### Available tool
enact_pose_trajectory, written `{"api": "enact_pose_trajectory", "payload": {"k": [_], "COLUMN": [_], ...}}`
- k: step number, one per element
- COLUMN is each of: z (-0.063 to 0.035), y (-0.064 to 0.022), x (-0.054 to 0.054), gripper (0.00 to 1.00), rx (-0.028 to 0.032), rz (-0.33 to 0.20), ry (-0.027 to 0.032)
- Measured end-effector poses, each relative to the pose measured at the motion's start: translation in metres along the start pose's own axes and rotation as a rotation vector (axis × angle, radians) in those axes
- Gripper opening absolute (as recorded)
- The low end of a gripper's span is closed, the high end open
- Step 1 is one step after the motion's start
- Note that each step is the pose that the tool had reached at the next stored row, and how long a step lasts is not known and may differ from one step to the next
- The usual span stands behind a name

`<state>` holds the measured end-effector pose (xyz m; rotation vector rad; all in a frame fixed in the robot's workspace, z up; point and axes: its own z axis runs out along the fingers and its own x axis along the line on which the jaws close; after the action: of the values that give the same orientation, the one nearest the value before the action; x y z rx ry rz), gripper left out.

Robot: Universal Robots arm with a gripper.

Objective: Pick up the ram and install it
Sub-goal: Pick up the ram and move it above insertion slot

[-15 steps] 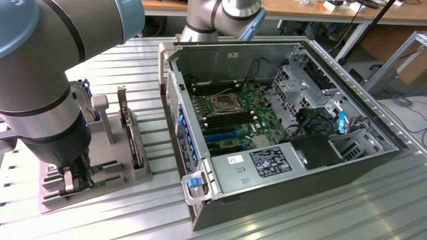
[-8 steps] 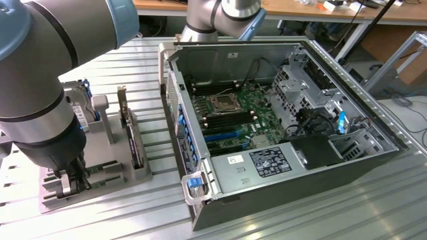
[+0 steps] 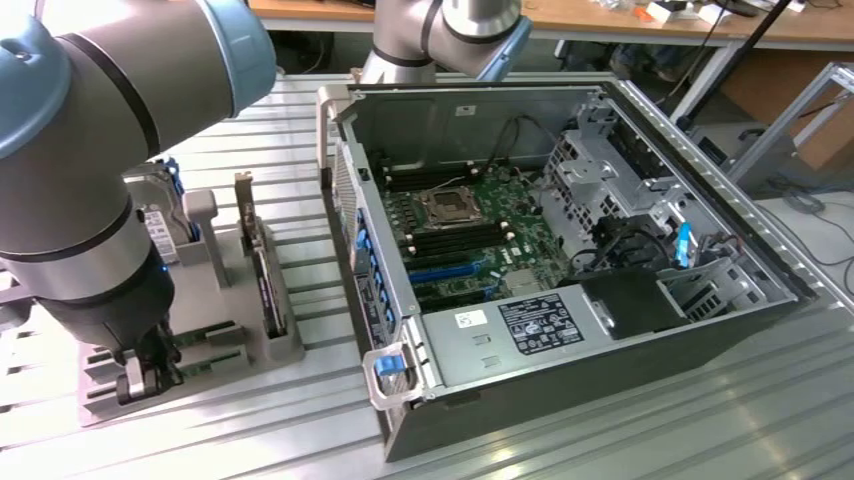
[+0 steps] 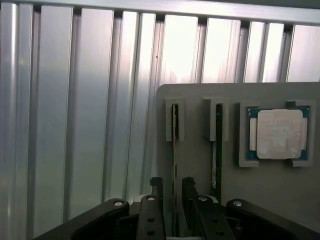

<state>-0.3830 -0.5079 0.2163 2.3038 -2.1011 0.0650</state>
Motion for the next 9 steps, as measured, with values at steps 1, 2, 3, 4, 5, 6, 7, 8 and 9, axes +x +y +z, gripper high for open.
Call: {"api": "enact_pose_trajectory", "payload": {"k": [1, 2, 3, 4, 5, 6, 7, 8, 9], "z": [0.0023, 0.0038, 0.0049, 0.0062, 0.0063, 0.0063, 0.0063, 0.0063, 0.0063], "y": [-0.0003, -0.0003, -0.0004, -0.0005, -0.0004, -0.0004, -0.0004, -0.0004, -0.0004], "x": [-0.0009, -0.0016, -0.0023, -0.0029, -0.0030, -0.0030, -0.0030, -0.0030, -0.0030], "gripper": [0.30, 0.30, 0.30, 0.30, 0.30, 0.30, 0.30, 0.30, 0.30], "rx": [-0.0001, 0.0000, -0.0001, -0.0001, -0.0001, -0.0001, -0.0001, -0.0001, -0.0001], "rz": [0.000, 0.000, 0.000, 0.000, 0.000, 0.000, 0.000, 0.000, 0.000], "ry": [0.0002, 0.0001, 0.0005, 0.0008, 0.0009, 0.0009, 0.0008, 0.0008, 0.0009]}}
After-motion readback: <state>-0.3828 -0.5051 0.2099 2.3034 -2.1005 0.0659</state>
